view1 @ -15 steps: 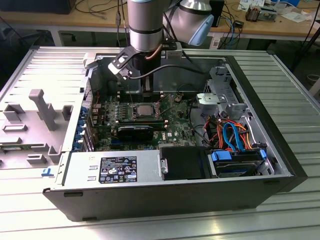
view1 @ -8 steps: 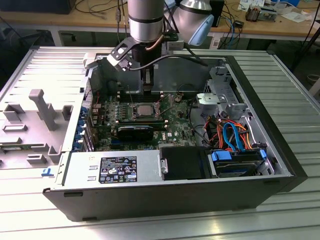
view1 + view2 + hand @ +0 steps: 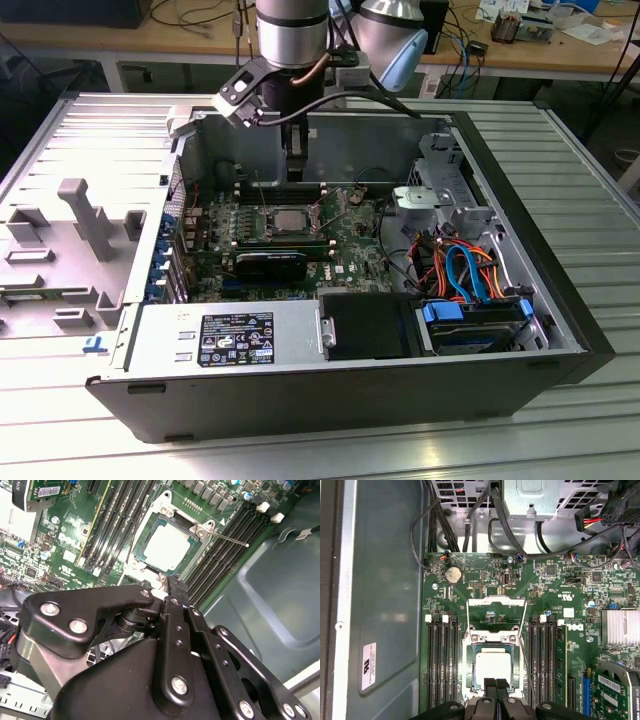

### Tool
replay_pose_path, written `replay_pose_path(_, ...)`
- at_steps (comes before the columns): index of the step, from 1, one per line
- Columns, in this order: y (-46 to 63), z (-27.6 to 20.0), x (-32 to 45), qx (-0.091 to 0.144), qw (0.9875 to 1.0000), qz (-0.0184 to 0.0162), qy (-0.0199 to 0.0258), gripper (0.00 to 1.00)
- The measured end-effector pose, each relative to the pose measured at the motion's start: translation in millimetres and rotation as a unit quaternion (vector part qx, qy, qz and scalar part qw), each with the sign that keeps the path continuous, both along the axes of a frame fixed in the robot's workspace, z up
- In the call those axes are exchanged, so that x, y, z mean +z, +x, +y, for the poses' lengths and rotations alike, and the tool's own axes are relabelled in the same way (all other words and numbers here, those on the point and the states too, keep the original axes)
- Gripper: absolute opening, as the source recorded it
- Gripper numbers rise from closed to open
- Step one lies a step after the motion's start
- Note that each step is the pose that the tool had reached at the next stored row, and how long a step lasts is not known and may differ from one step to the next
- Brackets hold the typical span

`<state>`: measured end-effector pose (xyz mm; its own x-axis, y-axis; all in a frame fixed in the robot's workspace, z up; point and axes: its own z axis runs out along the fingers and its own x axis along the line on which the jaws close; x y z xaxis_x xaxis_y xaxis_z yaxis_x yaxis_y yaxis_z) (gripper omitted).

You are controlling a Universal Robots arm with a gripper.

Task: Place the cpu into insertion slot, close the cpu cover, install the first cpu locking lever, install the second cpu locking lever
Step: 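Place the cpu into insertion slot, then close the cpu cover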

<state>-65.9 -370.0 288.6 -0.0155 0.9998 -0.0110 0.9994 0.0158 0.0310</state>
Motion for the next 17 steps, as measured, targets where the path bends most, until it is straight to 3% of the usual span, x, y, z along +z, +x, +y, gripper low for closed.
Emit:
replay_pose_path(7,0.0,-0.3,0.5,0.000,1.0000,0.0001,-0.0002,0.11)
replay_pose_path(11,0.0,-4.3,0.4,0.000,1.0000,0.0001,-0.0001,0.11)
replay_pose_path(17,2.9,-14.4,0.4,0.000,1.0000,0.0001,-0.0001,0.11)
